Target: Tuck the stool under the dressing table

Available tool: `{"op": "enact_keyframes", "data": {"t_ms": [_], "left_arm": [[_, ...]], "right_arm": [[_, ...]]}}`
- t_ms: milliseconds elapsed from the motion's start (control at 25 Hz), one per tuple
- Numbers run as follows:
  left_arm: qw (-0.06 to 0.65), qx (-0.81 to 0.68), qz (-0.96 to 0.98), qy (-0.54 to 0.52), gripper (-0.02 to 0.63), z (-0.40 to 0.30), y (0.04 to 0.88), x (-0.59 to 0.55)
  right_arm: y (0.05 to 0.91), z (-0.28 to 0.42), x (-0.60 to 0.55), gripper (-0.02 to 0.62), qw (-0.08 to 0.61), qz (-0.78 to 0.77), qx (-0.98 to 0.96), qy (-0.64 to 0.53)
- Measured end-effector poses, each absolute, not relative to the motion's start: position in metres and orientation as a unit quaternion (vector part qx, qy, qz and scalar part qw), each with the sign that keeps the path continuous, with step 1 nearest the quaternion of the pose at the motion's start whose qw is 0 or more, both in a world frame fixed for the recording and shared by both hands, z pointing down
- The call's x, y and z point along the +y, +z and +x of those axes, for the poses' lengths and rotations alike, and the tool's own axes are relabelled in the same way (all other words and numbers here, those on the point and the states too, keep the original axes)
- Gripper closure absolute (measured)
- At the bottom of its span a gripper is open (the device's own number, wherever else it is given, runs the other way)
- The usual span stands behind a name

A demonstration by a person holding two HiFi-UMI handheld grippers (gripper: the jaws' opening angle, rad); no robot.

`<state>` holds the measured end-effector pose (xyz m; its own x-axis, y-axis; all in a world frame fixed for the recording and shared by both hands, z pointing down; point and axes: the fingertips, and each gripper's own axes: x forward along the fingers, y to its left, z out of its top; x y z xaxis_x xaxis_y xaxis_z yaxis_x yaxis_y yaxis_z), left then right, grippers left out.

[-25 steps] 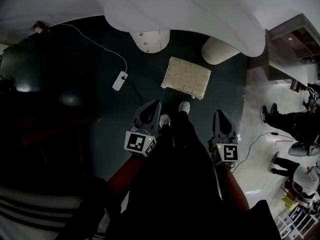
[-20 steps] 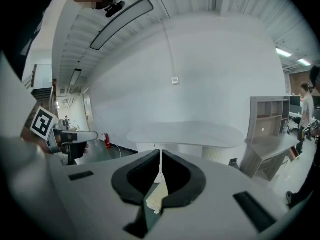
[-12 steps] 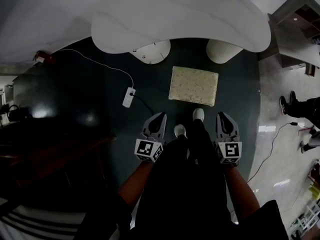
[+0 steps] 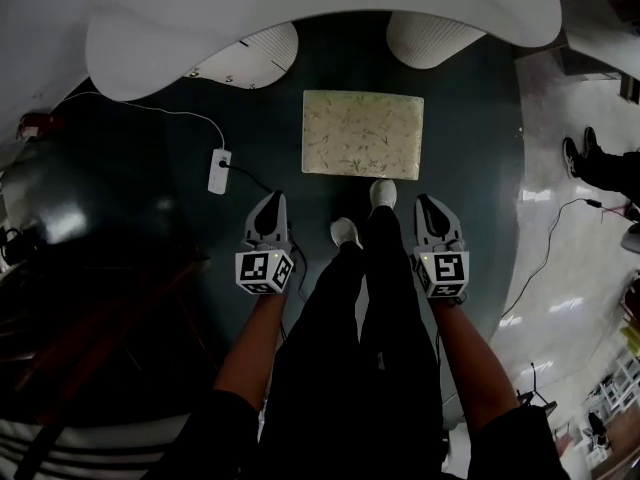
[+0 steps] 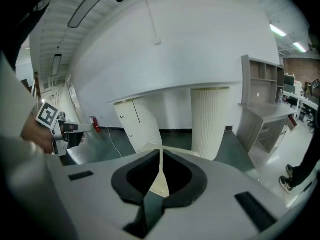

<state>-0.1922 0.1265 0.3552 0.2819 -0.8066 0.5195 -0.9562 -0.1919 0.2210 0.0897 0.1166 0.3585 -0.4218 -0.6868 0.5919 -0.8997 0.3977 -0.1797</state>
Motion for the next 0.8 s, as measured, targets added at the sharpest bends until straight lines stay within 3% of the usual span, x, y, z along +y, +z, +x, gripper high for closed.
{"op": "enact_keyframes", "data": {"t_ms": [560,720,800], "left_arm": [[0.304,-0.497,0.771,0.256,0.586,-0.181,0.546,0.14],[0.323,-0.482,0.765,0.28,0.542,-0.194,0.581,0.15],[0.333,-0.477,0.762,0.285,0.503,-0.198,0.596,0.151]], "right_arm": [[0.546,0.122,0.139,0.554,0.314,0.461,-0.775,0.295],[0.575,0.133,0.142,0.551,0.345,0.452,-0.772,0.284],[0.588,0.133,0.145,0.474,0.35,0.443,-0.77,0.296]]}}
